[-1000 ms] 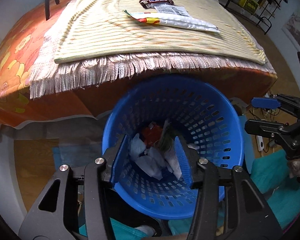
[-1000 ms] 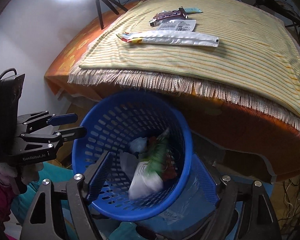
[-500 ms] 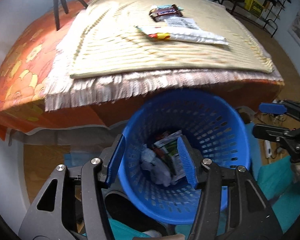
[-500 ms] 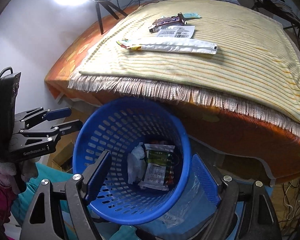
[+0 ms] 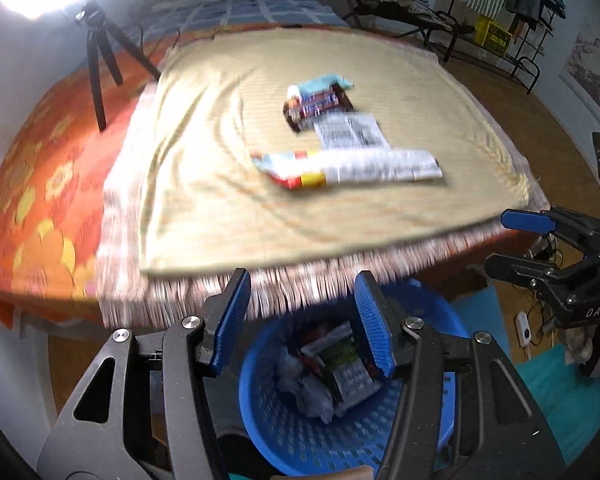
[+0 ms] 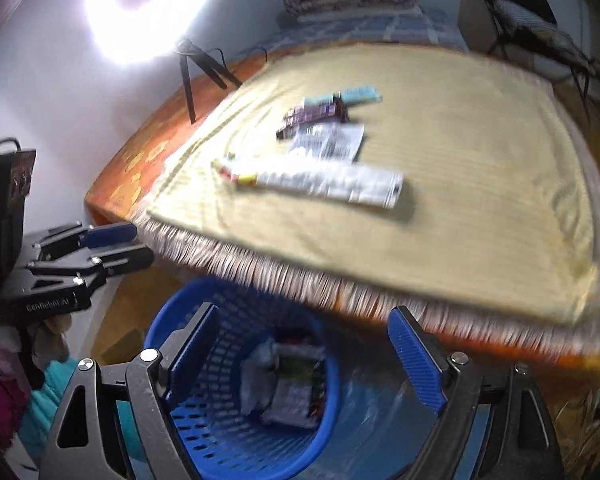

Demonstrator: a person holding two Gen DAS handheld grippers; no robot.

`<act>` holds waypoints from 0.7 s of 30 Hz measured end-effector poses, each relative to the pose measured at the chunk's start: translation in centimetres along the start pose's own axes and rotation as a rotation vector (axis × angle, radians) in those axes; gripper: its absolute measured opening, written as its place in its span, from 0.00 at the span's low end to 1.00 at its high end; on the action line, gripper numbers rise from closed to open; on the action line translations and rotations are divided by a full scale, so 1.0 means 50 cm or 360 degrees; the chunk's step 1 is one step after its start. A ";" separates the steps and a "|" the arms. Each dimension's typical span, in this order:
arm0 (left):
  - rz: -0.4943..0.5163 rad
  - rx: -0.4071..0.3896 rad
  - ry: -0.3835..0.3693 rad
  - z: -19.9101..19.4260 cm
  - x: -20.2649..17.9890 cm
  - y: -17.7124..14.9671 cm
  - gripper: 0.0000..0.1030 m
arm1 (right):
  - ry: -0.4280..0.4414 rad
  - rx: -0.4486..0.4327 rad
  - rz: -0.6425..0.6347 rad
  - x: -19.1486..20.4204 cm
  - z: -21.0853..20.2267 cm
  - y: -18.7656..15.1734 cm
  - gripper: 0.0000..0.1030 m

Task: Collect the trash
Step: 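Move both tools back over the remaining trash on the bed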

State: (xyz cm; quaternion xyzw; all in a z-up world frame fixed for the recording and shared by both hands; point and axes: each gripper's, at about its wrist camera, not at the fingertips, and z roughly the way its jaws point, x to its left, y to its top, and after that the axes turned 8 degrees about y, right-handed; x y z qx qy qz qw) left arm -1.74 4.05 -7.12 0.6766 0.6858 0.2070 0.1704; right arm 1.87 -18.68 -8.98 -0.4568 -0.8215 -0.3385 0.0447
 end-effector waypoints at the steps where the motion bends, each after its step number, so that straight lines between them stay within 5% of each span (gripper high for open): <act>1: -0.0001 -0.0013 -0.0006 0.001 0.003 0.014 0.54 | 0.0003 -0.0018 -0.0013 -0.003 -0.001 0.011 0.85; 12: -0.0187 -0.0102 -0.0096 0.016 0.075 0.148 0.54 | 0.0108 0.0049 -0.0270 -0.001 0.058 0.128 0.85; 21: -0.0305 -0.0100 -0.0123 0.049 0.124 0.209 0.54 | 0.0190 0.0175 -0.0450 0.037 0.170 0.203 0.68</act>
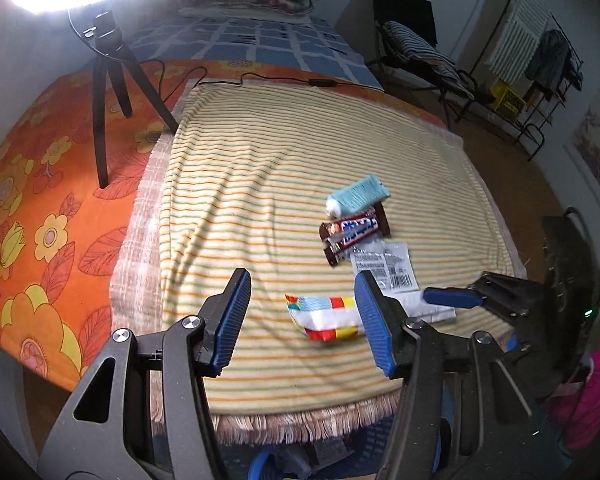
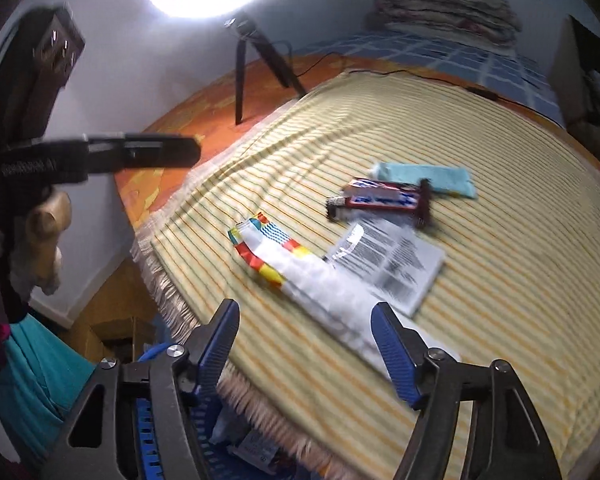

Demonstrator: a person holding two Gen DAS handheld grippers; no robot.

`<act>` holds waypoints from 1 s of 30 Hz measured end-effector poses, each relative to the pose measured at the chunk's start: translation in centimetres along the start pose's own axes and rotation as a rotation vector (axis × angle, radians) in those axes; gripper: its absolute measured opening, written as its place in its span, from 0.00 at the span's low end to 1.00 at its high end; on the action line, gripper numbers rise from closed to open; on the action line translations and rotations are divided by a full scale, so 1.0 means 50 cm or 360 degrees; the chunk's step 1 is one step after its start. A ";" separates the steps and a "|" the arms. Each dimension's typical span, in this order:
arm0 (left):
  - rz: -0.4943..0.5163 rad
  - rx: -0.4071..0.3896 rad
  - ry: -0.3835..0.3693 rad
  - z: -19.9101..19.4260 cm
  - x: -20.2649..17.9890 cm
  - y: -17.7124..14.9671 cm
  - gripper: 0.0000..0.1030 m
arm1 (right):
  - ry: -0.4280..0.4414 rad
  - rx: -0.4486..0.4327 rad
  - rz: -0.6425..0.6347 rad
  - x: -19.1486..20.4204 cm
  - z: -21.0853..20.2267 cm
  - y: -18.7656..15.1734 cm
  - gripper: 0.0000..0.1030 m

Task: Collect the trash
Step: 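Move both tools back over the remaining trash on the bed, then grasp the chocolate bar with the left gripper while the right gripper grasps the white wrapper strip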

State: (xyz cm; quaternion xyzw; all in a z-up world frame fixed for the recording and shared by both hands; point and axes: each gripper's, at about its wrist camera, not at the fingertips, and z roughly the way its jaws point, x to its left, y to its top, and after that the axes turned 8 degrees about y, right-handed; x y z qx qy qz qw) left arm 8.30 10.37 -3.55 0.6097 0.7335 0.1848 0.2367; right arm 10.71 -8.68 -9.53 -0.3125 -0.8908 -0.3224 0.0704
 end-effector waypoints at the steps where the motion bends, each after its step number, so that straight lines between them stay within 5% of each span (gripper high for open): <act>1: -0.0002 -0.0002 -0.0001 0.001 0.001 0.002 0.54 | 0.0008 0.0015 -0.0003 -0.002 0.012 0.008 0.66; 9: -0.0019 0.0011 -0.0021 0.025 0.007 0.026 0.52 | 0.0036 0.0127 0.0005 -0.020 0.078 0.028 0.64; 13: -0.0049 0.0030 -0.0041 0.039 0.013 0.034 0.51 | 0.0091 0.0189 -0.0013 -0.012 0.079 0.012 0.54; 17: -0.0055 0.0057 -0.0058 0.057 0.008 0.038 0.50 | 0.0007 0.0238 -0.0134 0.008 0.079 -0.015 0.53; 24: -0.0004 0.0097 -0.0088 0.089 -0.036 0.046 0.45 | -0.0059 0.0205 -0.0037 -0.019 0.053 -0.022 0.26; 30: 0.0118 0.0119 -0.0075 0.125 -0.097 0.054 0.44 | -0.0080 0.0211 0.0044 -0.063 0.020 -0.042 0.24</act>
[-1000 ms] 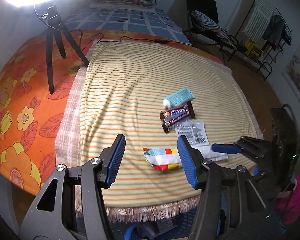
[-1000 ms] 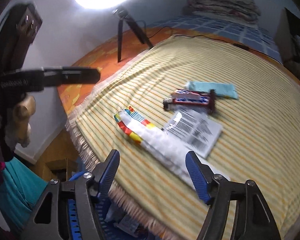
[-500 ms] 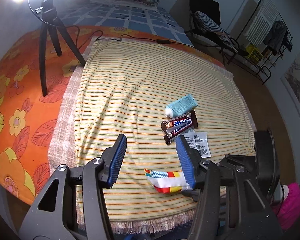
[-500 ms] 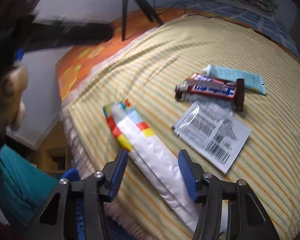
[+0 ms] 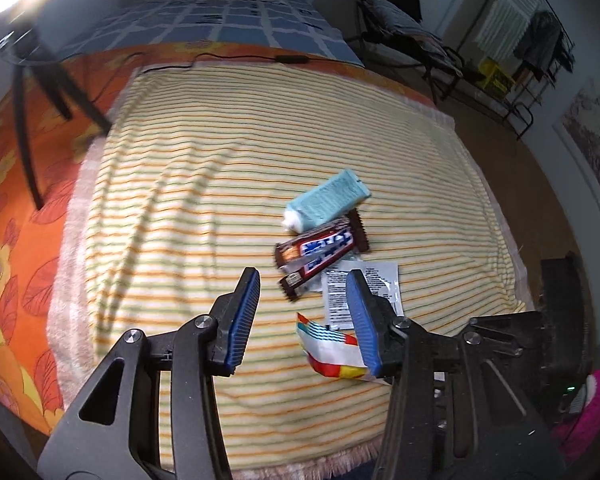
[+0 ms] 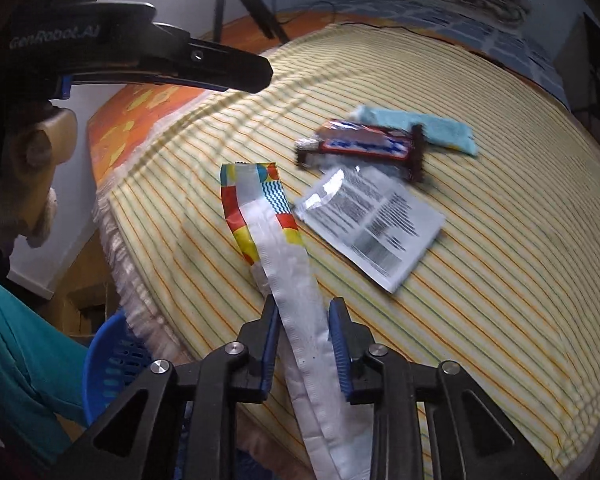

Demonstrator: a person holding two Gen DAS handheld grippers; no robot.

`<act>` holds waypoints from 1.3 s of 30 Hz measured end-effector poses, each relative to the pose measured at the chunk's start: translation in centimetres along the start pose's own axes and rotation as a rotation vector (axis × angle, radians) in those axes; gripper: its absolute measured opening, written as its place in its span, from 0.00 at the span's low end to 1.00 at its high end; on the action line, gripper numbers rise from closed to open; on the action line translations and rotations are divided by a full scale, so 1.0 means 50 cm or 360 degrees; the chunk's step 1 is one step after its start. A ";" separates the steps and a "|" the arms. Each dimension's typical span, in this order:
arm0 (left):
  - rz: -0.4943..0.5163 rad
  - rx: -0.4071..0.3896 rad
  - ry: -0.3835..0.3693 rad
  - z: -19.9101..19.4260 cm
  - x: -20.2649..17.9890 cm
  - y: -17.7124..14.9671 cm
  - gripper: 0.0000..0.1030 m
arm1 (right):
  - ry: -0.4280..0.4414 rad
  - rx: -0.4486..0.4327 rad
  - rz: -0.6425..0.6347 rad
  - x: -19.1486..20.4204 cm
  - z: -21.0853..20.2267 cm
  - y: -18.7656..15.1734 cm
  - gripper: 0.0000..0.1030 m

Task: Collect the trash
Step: 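Grasp the chocolate bar with the left gripper while the right gripper grasps the white wrapper strip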

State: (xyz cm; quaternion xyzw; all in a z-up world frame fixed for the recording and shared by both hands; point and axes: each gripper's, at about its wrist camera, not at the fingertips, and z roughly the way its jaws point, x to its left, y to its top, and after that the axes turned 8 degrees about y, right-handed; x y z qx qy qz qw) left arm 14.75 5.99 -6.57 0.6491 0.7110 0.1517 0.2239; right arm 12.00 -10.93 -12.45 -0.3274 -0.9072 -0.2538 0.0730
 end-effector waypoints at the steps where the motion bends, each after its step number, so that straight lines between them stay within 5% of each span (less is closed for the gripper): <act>1: 0.0029 0.0006 0.0011 0.010 -0.013 0.004 0.44 | -0.0003 0.0002 0.0016 -0.007 -0.005 -0.006 0.23; 14: 0.0241 0.0096 0.0200 0.141 -0.084 0.023 0.44 | -0.0173 -0.0014 0.0253 -0.119 -0.066 -0.057 0.23; 22: 0.0234 0.0131 0.0199 0.158 -0.079 0.011 0.25 | -0.0241 -0.0058 0.0368 -0.169 -0.083 -0.051 0.23; 27: 0.0243 0.0130 0.0221 0.150 -0.077 -0.002 0.12 | -0.0239 -0.0051 0.0323 -0.158 -0.075 -0.043 0.32; 30: 0.0237 0.0133 0.0195 0.136 -0.073 -0.010 0.12 | -0.0220 -0.0036 0.0299 -0.148 -0.075 -0.049 0.48; 32: 0.0243 0.0130 0.0168 0.128 -0.072 -0.012 0.20 | -0.0235 -0.0034 0.0278 -0.139 -0.073 -0.047 0.51; 34: 0.0255 0.0123 0.0174 0.125 -0.073 -0.012 0.42 | -0.0251 -0.0025 0.0260 -0.135 -0.072 -0.048 0.51; 35: 0.0257 0.0114 0.0200 0.127 -0.073 -0.013 0.61 | -0.0258 -0.0023 0.0260 -0.132 -0.071 -0.050 0.51; 39: 0.0237 0.0131 0.0218 0.148 -0.074 -0.015 0.62 | -0.0313 -0.0005 0.0277 -0.135 -0.060 -0.052 0.39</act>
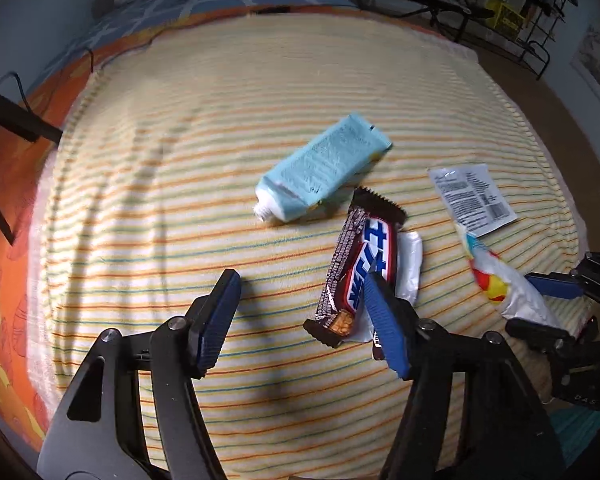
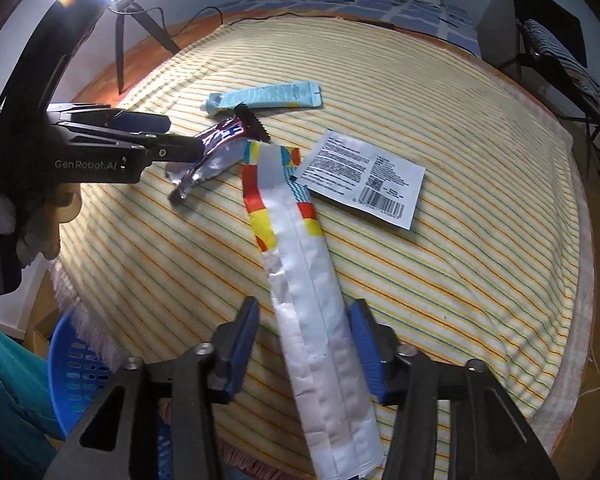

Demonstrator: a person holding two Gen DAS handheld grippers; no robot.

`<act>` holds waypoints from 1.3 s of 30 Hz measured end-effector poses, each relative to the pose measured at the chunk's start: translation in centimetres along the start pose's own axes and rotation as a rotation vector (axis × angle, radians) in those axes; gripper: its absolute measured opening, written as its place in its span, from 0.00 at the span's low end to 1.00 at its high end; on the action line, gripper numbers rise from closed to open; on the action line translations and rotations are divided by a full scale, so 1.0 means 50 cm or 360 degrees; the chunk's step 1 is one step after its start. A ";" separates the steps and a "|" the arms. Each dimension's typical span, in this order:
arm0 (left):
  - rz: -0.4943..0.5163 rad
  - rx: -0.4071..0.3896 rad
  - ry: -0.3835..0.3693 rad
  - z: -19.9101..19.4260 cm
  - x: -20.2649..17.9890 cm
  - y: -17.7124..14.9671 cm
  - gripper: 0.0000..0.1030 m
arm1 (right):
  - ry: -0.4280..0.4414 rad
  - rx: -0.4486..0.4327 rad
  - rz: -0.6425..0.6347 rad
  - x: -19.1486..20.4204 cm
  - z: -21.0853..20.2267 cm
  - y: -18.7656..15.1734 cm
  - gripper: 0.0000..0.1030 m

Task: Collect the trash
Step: 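Grasp the chocolate bar with the left gripper while the right gripper grasps the white wrapper strip, then carry the chocolate bar and wrapper strip over the blue basket and open both grippers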

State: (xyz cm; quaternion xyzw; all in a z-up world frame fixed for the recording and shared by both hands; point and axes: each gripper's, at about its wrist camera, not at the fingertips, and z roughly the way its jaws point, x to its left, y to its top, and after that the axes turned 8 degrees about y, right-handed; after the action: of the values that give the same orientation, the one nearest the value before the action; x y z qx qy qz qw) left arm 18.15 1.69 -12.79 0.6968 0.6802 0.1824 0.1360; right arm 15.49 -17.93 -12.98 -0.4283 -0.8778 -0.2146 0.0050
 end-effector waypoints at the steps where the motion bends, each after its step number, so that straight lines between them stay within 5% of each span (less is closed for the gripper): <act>1: 0.0010 -0.0019 0.0010 -0.001 -0.004 0.001 0.59 | 0.0001 -0.0003 0.0005 -0.001 0.000 0.001 0.38; 5: 0.0024 -0.0022 -0.0043 -0.009 -0.022 0.004 0.11 | -0.0007 -0.0018 0.0015 0.003 -0.005 0.001 0.30; 11: -0.0036 -0.0009 -0.0106 -0.024 -0.030 -0.010 0.07 | -0.0011 -0.0043 0.0023 0.015 -0.016 -0.004 0.21; 18: -0.0004 -0.0095 -0.0040 -0.097 -0.021 -0.044 0.07 | 0.0080 -0.0145 0.0091 0.024 -0.059 -0.007 0.15; 39: 0.0032 -0.0209 0.0021 -0.276 0.033 -0.258 0.07 | 0.0160 -0.0294 -0.0008 0.141 -0.164 -0.088 0.15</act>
State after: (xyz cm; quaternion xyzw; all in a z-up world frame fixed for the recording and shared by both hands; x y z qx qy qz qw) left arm 0.52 3.03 -5.93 0.6921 0.6605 0.2326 0.1749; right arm 6.30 -18.14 -5.80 -0.4134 -0.8540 -0.3159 0.0090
